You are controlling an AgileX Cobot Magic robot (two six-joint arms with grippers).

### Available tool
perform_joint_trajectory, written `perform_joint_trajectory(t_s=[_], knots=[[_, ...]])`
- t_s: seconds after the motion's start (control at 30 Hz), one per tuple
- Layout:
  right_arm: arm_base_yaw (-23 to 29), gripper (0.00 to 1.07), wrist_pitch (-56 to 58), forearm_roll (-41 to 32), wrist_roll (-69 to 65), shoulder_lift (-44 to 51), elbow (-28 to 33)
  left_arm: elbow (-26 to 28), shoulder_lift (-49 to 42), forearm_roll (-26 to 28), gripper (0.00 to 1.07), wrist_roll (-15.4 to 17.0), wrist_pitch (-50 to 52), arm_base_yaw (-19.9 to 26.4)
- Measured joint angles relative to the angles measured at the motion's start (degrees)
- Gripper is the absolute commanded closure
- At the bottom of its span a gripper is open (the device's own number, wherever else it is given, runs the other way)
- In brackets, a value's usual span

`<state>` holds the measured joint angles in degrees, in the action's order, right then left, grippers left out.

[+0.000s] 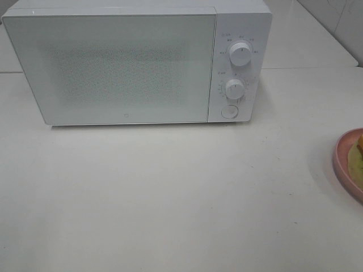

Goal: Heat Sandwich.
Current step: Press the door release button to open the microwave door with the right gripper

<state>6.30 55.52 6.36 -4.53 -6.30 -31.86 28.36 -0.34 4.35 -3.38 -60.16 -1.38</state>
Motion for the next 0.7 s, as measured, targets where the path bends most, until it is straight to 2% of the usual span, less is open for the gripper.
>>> perform_joint_trajectory(t_s=[0.23, 0.7], knots=[[0.00, 0.28, -5.79, 0.00, 0.00, -6.88, 0.00, 0.00, 0.00, 0.00, 0.07, 0.00, 0.00, 0.00], [0.00, 0.27, -24.29, 0.00, -0.46, -25.61, 0.00, 0.00, 0.00, 0.00, 0.07, 0.00, 0.00, 0.00]])
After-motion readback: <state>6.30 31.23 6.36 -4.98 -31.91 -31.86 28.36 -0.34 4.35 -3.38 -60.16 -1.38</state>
